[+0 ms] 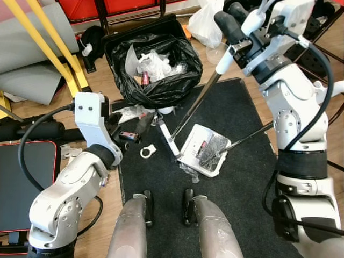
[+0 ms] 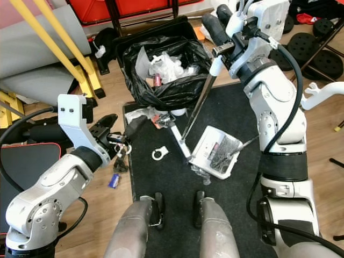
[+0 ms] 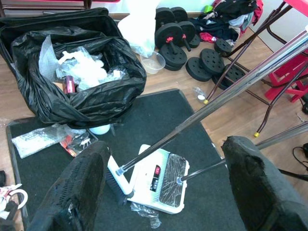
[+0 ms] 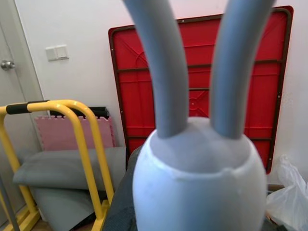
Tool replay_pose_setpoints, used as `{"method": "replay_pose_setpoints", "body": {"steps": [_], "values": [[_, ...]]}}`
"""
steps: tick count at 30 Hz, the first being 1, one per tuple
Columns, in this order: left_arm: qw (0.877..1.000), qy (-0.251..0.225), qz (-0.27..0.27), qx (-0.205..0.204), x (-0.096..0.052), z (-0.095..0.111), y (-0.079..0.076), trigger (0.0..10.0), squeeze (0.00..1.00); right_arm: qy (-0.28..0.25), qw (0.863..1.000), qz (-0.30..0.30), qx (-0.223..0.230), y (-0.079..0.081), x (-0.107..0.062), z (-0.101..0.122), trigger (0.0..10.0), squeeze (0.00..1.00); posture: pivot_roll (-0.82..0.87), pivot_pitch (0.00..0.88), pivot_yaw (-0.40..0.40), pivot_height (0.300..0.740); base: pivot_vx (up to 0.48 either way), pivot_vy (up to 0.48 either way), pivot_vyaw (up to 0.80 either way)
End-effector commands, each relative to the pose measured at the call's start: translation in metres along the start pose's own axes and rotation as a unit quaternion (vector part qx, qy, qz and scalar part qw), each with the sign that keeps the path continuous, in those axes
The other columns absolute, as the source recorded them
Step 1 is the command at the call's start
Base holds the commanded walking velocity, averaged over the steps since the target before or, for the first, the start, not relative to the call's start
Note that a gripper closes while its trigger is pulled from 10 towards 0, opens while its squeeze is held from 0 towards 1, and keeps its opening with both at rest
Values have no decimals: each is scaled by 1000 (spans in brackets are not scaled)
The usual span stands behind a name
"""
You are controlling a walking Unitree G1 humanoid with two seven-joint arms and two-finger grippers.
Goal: Sweep floor
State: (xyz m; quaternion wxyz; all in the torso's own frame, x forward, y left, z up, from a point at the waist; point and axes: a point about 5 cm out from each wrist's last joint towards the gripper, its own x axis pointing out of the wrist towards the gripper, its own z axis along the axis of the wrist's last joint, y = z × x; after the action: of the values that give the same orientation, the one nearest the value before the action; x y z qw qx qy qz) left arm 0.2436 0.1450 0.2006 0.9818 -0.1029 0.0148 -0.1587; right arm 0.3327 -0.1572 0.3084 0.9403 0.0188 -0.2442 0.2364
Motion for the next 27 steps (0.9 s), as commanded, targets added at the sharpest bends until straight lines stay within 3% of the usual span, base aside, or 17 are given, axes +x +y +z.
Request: {"method": "replay_pose_setpoints", "body": {"steps": [1,8,18,22,23,26,27], "values": [[1000,8,-23,-2,-1,-5,-2,10000,0,-43,999,4,-22,0,1,22,10000,0,95,290,-35,740,0,0,0],[1000,7,-23,-4,-1,-5,-2,10000,0,-48,998,-33,-26,-12,3,31,10000,0,91,294,-34,740,0,0,0],[1000,6,-22,-4,0,-4,-2,10000,0,-52,997,-33,-38,-11,5,37,10000,0,92,296,-34,740,0,0,0],[1000,6,-22,-4,0,-4,-2,10000,0,-75,997,-25,-19,-6,6,42,10000,0,92,296,-34,740,0,0,0],[1000,6,-23,-4,0,-4,-2,10000,0,-95,995,-16,5,-1,8,46,10000,0,92,297,-34,740,0,0,0],[1000,6,-23,-4,0,-4,-2,10000,0,-95,995,-16,5,-1,8,46,10000,0,92,297,-34,740,0,0,0],[1000,6,-23,-5,0,-4,-2,10000,0,-111,993,-6,26,3,9,49,10000,0,93,299,-35,740,0,0,0]]}}
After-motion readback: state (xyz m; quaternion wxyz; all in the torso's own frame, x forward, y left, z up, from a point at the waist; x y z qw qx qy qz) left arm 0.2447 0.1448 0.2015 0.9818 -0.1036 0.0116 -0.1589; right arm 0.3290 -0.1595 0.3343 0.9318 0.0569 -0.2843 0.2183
